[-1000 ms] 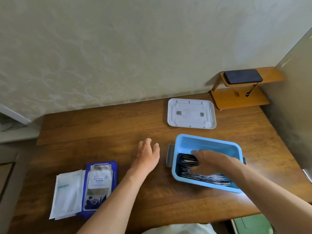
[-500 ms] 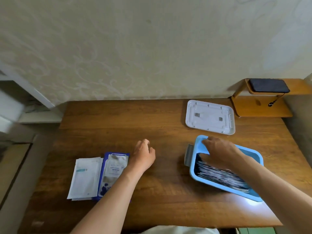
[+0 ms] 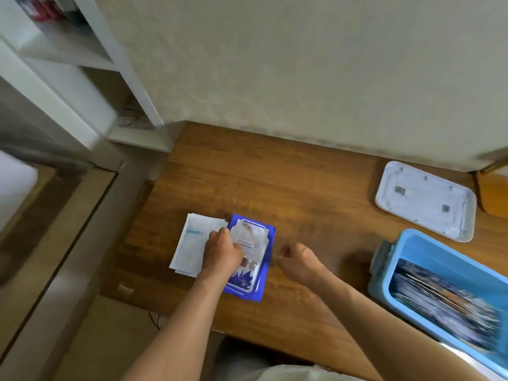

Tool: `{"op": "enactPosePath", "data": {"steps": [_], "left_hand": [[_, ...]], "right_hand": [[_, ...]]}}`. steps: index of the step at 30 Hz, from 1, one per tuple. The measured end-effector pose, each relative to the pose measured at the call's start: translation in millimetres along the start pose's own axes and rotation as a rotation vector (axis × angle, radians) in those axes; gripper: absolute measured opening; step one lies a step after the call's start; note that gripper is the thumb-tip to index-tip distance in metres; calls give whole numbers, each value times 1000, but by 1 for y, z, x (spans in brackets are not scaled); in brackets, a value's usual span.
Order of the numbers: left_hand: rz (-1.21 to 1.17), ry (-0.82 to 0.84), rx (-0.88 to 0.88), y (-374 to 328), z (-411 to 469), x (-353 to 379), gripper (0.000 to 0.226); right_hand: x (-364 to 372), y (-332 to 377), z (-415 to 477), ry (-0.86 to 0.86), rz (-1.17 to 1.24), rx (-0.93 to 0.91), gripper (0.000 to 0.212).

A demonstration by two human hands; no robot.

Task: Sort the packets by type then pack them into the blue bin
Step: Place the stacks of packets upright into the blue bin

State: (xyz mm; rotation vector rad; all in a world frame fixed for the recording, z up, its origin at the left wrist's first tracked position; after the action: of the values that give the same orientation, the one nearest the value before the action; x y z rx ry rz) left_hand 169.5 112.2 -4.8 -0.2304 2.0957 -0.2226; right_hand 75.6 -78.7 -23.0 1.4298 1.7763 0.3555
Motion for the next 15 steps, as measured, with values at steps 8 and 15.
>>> {"op": "enactPosePath", "data": {"steps": [8,15], "left_hand": [[48,2,-9,11,2,17,36],[74,11,7,7,3,22,33]], "right_hand": [[50,-35,14,-65,660,337,22],[57,-30,14,-49,740,440,15]]}}
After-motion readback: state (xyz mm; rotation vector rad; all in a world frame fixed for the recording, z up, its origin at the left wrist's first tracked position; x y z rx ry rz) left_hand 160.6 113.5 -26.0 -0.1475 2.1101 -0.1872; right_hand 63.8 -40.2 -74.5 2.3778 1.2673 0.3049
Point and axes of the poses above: each hand's wrist, its own z-axis towards the middle knuckle, its own x-axis out of the palm, y = z × x, the point moved 10 cm from there along z, towards the middle knuckle, and after that the axes turned 14 degrees about z, right-handed, at the moved point
